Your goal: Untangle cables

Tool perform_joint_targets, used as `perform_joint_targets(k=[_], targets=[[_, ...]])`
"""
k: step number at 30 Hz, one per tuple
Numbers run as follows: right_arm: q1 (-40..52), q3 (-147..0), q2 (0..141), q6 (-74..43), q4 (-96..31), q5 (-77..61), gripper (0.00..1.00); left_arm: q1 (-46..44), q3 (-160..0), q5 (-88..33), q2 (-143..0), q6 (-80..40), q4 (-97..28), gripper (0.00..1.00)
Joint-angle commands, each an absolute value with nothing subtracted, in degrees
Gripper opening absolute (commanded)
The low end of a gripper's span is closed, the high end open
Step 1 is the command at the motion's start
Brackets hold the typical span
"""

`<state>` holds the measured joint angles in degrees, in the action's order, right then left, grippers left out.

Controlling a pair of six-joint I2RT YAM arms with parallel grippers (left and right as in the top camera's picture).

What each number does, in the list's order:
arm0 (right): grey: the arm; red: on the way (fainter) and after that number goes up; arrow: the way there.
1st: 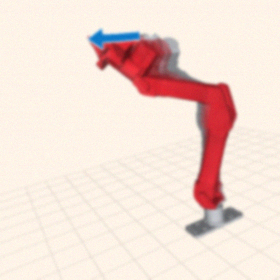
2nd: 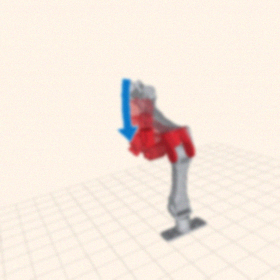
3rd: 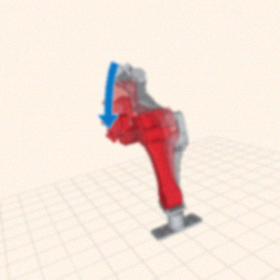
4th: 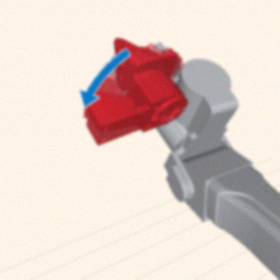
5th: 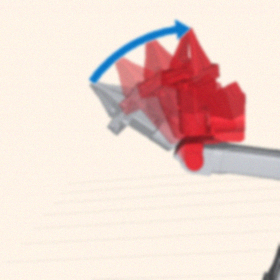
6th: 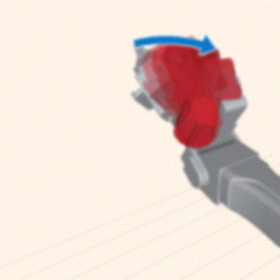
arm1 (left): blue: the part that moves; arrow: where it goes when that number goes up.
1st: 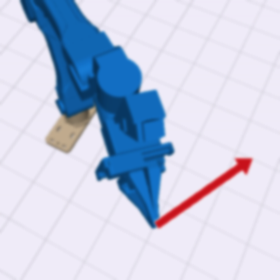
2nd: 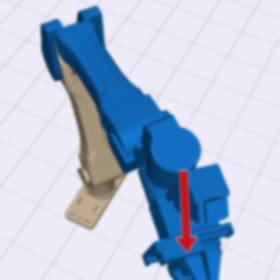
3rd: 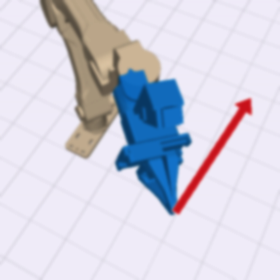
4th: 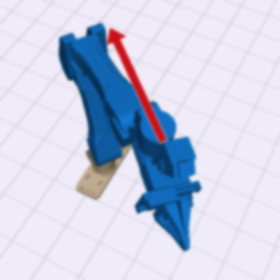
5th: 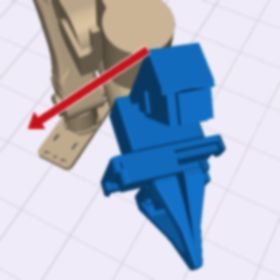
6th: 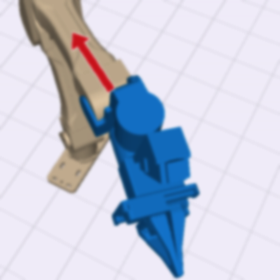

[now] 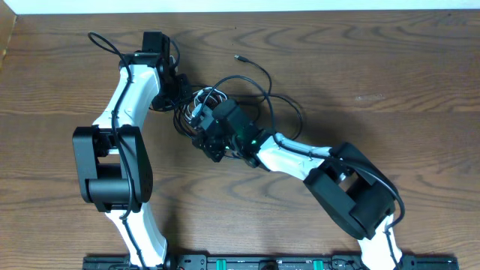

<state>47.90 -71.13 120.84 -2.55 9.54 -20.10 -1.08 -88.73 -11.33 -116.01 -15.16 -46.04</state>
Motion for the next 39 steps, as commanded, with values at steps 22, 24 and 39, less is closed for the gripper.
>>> perform_joint_targets(k=[22, 24, 39], targets=[[43.6, -71.7, 118.3, -0.8, 5.6, -25.6, 0.01, -1.1, -88.8, -11.5, -116.2, -15.3, -46.4, 0.51], [42.1, -71.7, 116.4, -0.8, 1.7, -27.8, 0.01, -1.1, -88.8, -11.5, -116.2, -15.3, -46.4, 0.53], [31.3, -71.7, 110.0, 0.6, -30.6, -33.5, 0.01, -1.1, -88.7, -11.6, -116.2, -18.4, -45.5, 0.61]])
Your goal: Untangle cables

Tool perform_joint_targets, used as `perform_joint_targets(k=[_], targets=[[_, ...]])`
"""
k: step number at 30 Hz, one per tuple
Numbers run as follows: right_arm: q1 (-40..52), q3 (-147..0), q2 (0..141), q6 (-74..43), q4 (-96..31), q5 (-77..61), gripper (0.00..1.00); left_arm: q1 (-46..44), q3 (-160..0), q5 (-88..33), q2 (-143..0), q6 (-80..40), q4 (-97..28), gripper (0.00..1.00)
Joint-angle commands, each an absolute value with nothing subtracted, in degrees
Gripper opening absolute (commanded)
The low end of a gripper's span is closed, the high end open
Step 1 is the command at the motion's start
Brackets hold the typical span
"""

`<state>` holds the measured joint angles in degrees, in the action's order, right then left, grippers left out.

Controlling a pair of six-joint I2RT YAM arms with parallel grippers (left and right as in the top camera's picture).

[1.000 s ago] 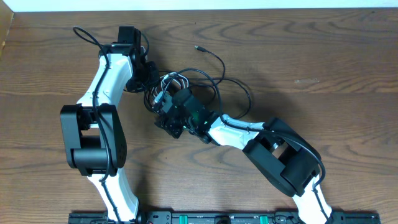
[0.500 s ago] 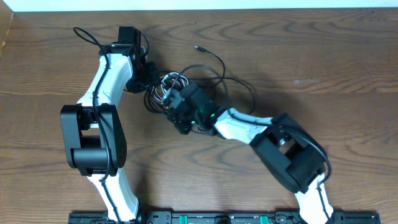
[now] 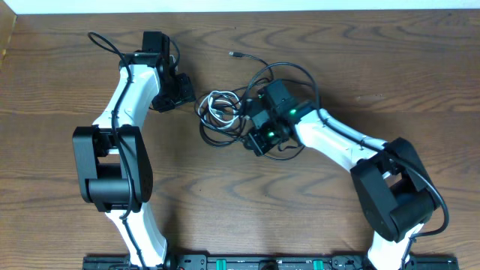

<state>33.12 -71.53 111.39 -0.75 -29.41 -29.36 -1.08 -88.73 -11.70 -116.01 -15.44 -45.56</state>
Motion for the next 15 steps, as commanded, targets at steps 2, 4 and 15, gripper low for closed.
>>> perform_joint_targets(k=[2, 4, 15], targets=[[30.4, -71.7, 110.0, 1.0, -31.9, -34.9, 0.01, -1.1, -88.6, -11.6, -116.2, -20.3, -45.5, 0.63], [29.5, -71.7, 110.0, 1.0, -33.9, -34.9, 0.01, -1.1, -88.6, -11.6, -116.2, -20.5, -45.3, 0.64], [26.8, -71.7, 110.0, 4.1, -43.0, -34.6, 0.01, -3.5, -88.6, -29.4, -116.4, -9.8, -43.4, 0.69]])
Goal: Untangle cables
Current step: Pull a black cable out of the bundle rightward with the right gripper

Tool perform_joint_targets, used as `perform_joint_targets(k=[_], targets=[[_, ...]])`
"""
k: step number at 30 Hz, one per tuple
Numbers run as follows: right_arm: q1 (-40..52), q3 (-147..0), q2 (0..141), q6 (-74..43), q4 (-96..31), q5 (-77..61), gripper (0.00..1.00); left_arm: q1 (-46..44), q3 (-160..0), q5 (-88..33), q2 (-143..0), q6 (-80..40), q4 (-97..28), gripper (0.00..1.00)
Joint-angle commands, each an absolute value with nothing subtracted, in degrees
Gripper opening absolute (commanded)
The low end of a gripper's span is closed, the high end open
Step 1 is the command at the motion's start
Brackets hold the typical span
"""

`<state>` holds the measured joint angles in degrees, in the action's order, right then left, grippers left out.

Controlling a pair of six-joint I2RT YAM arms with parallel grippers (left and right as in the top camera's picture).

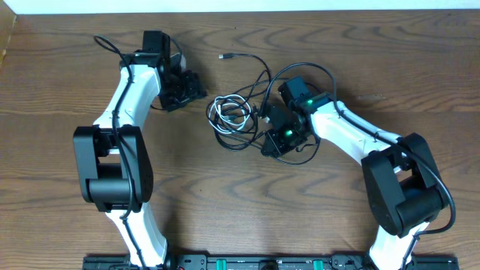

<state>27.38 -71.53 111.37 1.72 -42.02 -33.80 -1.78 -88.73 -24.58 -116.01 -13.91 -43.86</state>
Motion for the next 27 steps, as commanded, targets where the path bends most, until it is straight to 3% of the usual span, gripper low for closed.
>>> perform_joint_targets(k=[1, 12, 15, 19, 20, 21, 27], targets=[[26.8, -71.7, 110.0, 4.6, -43.7, -34.6, 0.01, -4.0, -88.6, -28.9, -116.4, -9.8, -43.2, 0.70], [26.8, -71.7, 110.0, 7.8, -51.5, -27.7, 0.01, -13.2, -88.4, -16.0, -120.7, -10.1, -39.4, 0.71], [26.8, -71.7, 110.0, 7.9, -53.1, -23.7, 0.01, -14.2, -88.4, -10.7, -121.4, -10.1, -39.5, 0.62], [26.1, -71.7, 110.0, 8.4, -55.1, -20.4, 0.01, -14.0, -88.4, -9.1, -121.5, -10.1, -39.6, 0.32], [25.3, -71.7, 110.0, 8.4, -55.5, -18.4, 0.01, -13.8, -88.4, -6.3, -121.5, -10.2, -39.9, 0.13], [24.7, -71.7, 110.0, 8.4, -55.6, -16.9, 0.01, -13.6, -88.4, -3.2, -121.5, -10.6, -40.2, 0.08], [18.2, -71.7, 110.0, 5.1, -55.5, -8.6, 0.01, -9.1, -88.4, 3.9, -121.5, -15.7, -42.2, 0.08]])
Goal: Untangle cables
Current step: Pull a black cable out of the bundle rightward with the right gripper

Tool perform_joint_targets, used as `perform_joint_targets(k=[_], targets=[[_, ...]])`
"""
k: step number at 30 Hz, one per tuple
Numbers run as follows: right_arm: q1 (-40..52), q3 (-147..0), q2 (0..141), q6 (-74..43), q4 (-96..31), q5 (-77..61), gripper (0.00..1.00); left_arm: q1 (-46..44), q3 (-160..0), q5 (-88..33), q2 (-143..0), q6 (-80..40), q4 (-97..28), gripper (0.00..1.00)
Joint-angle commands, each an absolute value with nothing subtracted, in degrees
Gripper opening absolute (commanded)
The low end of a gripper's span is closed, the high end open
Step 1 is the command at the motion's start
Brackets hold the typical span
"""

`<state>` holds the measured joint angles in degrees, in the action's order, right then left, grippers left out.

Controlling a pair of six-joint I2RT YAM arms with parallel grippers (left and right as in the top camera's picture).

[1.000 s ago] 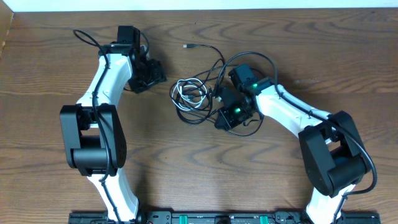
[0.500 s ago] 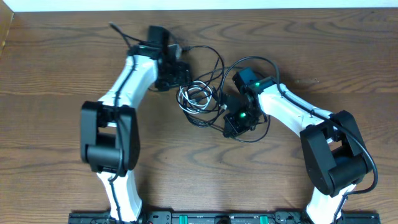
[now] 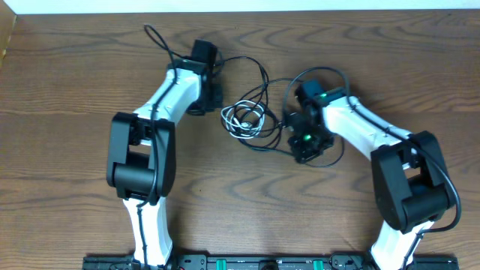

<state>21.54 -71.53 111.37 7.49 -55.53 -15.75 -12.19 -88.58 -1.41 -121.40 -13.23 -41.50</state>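
A tangle lies mid-table in the overhead view: a white cable (image 3: 242, 120) coiled small, with a black cable (image 3: 259, 146) looped around and through it. One black end runs up toward the far side near the left wrist. My left gripper (image 3: 214, 103) points down just left of the tangle; its fingers are dark and foreshortened, so their state is hidden. My right gripper (image 3: 299, 148) sits at the tangle's right edge, seemingly shut on a black loop that trails around its wrist.
The wooden table (image 3: 75, 90) stretches bare to the left. Its far edge meets a white strip at the top. A thin black wire arcs off the left wrist (image 3: 154, 34). Both arm bases stand at the near edge.
The left arm has swung to the right, its gripper now close beside the tangle. The right gripper has moved further right and slightly nearer, and the tangle has shifted right with it.
At first both grippers met over the tangle left of centre. Then the right gripper stood further right with the cables beside it, the left gripper apart from them. The bundle kept shifting right with the right gripper, and the left arm has now followed it.
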Motion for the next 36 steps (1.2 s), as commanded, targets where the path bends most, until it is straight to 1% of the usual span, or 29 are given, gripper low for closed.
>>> perform_joint_targets(k=[1, 3, 5, 6, 7, 8, 9, 10, 12, 15, 17, 21, 25, 28, 30, 31, 32, 33, 34, 36], targets=[[17.0, -71.7, 110.0, 4.8, -55.3, -8.0, 0.01, -8.3, -88.4, 3.9, -121.5, -16.2, -42.4, 0.07], [15.2, -71.7, 110.0, 4.8, -54.8, -8.7, 0.01, -6.7, -88.4, 1.5, -121.5, -16.5, -42.7, 0.08], [13.8, -71.7, 110.0, 5.0, -54.5, -10.8, 0.01, -5.5, -88.4, -5.8, -121.5, -14.5, -42.4, 0.09], [13.5, -71.7, 110.0, 5.5, -54.4, -12.1, 0.01, -5.1, -88.4, -10.4, -121.5, -13.3, -42.1, 0.17], [13.3, -71.7, 110.0, 6.2, -54.4, -13.2, 0.01, -5.0, -88.4, -14.3, -121.5, -12.1, -41.8, 0.29], [13.2, -71.7, 110.0, 6.6, -54.4, -13.9, 0.01, -5.1, -88.4, -17.3, -121.5, -11.6, -41.5, 0.44], [13.2, -71.7, 110.0, 6.7, -54.4, -13.9, 0.01, -5.3, -88.4, -19.8, -121.5, -11.6, -41.3, 0.54], [13.2, -71.7, 110.0, 6.7, -54.2, -13.9, 0.01, -6.2, -88.4, -23.0, -121.5, -11.6, -41.2, 0.61], [13.2, -71.7, 110.0, 6.7, -54.2, -13.9, 0.01, -7.7, -88.4, -23.6, -121.5, -11.7, -41.3, 0.61], [13.2, -71.7, 110.0, 6.9, -53.9, -13.8, 0.01, -10.5, -88.4, -23.6, -121.5, -15.0, -41.3, 0.63], [13.2, -71.7, 110.0, 6.9, -53.1, -13.6, 0.01, -13.4, -88.4, -23.5, -121.5, -18.2, -41.0, 0.63], [13.2, -71.7, 110.0, 7.0, -52.4, -13.6, 0.01, -16.3, -88.4, -22.9, -121.5, -21.0, -39.6, 0.63], [13.2, -71.7, 110.0, 7.0, -51.6, -13.6, 0.01, -18.7, -88.4, -16.9, -121.9, -26.3, -38.6, 0.63], [13.2, -71.7, 110.0, 7.9, -51.9, -13.6, 0.01, -19.9, -88.4, -16.4, -123.3, -26.9, -38.5, 0.63], [13.2, -71.7, 110.0, 7.8, -51.9, -13.4, 0.01, -20.6, -88.4, -15.9, -124.9, -26.9, -38.5, 0.61], [13.1, -71.7, 110.0, 7.8, -51.8, -13.3, 0.01, -21.0, -88.4, -15.3, -125.8, -26.9, -38.4, 0.53], [13.1, -71.7, 110.0, 7.8, -51.7, -12.8, 0.01, -21.2, -88.4, -14.5, -126.5, -26.9, -38.5, 0.39], [13.1, -71.7, 110.0, 7.8, -51.7, -11.4, 0.01, -21.2, -88.4, -13.1, -127.2, -26.9, -38.6, 0.20], [13.1, -71.7, 110.0, 7.8, -51.7, -9.8, 0.01, -21.1, -88.4, -11.1, -127.5, -26.9, -39.0, 0.08], [13.1, -71.7, 110.0, 7.8, -51.6, -6.4, 0.01, -20.1, -88.4, -8.1, -127.5, -26.9, -39.5, 0.08]])
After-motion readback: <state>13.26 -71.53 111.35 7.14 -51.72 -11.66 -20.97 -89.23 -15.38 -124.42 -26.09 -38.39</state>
